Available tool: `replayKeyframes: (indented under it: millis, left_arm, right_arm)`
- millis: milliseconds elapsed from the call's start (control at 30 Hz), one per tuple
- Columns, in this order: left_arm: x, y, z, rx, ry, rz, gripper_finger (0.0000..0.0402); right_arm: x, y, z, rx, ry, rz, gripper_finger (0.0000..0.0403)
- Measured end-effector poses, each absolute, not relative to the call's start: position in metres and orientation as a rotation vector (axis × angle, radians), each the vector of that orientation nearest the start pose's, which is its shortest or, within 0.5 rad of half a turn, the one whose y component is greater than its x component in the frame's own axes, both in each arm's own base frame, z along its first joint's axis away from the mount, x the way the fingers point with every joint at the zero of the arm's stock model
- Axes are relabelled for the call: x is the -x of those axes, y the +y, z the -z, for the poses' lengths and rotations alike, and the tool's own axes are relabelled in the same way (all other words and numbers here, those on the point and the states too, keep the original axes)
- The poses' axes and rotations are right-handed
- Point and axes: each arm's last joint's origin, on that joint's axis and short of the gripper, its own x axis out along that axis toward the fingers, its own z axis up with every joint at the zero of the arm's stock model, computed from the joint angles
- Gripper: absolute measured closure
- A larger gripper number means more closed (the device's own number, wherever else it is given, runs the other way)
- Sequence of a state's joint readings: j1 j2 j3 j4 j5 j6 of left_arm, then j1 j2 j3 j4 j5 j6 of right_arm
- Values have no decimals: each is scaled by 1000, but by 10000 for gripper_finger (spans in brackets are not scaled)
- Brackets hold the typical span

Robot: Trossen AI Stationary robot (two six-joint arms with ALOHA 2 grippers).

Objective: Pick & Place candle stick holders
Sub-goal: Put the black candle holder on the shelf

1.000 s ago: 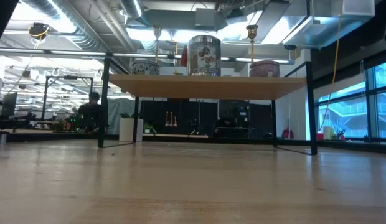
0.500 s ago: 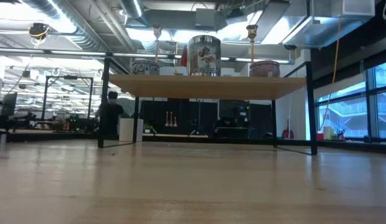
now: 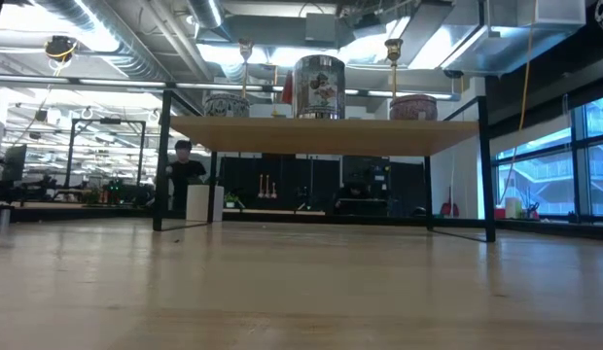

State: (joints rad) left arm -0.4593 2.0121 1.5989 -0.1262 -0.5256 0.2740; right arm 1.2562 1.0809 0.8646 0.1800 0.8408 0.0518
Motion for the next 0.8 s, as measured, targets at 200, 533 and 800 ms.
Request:
replayKeyframes:
  millis: [200, 533, 800]
  left_arm:
    - [-434, -182, -256, -540, 363, 41, 187]
    - [-454, -197, -212, -441, 295, 72, 187]
    - [-470, -201, -187, -733, 323, -2, 187]
  right_arm:
    - [-91, 219, -334, 2, 40, -295, 372]
    - [-97, 240, -333, -11, 69, -236, 295]
    - [-98, 240, -328, -56, 110, -219, 257]
